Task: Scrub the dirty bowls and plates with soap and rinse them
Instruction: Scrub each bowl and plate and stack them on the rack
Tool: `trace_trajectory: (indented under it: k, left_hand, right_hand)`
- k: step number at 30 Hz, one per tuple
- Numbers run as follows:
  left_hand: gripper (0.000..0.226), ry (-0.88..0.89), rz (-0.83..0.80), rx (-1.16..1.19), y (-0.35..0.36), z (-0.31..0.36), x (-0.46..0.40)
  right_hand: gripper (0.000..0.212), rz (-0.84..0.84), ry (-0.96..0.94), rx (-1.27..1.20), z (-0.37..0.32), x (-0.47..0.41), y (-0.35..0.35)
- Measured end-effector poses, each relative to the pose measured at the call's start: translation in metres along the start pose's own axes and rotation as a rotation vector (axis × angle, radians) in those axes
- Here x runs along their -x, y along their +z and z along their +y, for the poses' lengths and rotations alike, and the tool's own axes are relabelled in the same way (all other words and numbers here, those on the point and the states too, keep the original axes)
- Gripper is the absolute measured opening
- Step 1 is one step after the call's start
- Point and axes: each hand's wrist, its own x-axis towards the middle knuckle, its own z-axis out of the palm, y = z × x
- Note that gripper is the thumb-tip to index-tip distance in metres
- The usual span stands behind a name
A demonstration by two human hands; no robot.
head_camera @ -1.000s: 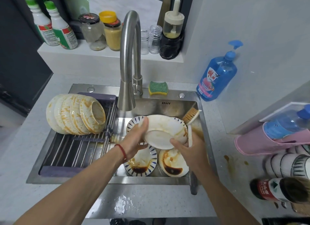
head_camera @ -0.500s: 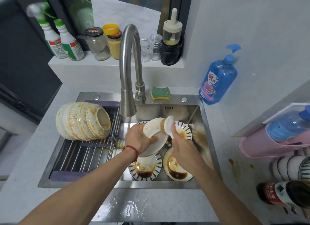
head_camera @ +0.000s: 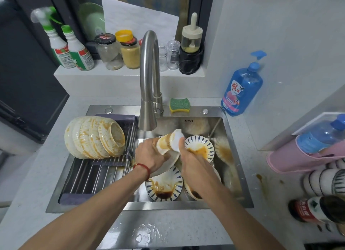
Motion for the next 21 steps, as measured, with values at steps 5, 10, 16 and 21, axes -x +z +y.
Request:
trace_trajectory:
  k: [5,10,16,21]
  left_hand:
    - [0.040,0.027,-0.063,0.018,-0.007,-0.006,-0.001]
    - [0.042,-0.007,-0.094,0.147,-0.014,-0.006,-0.001]
    - [0.047,-0.074,-0.109,0.296,-0.005,0.001,0.004]
    - [0.049,-0.154,-0.090,0.465,0.005,0.014,0.012]
  right_hand:
    - [0.074,0.026,0.130,-0.022,0.012,-0.016,-0.002]
    - [0.060,-0.013,0.055,-0.194,0.022,0.001,-0.014]
    - [0.055,-0.088,0.049,-0.314,0.053,-0.008,-0.030]
    - [0.059,-0.125,0.022,-0.331,0.076,-0.017,-0.037]
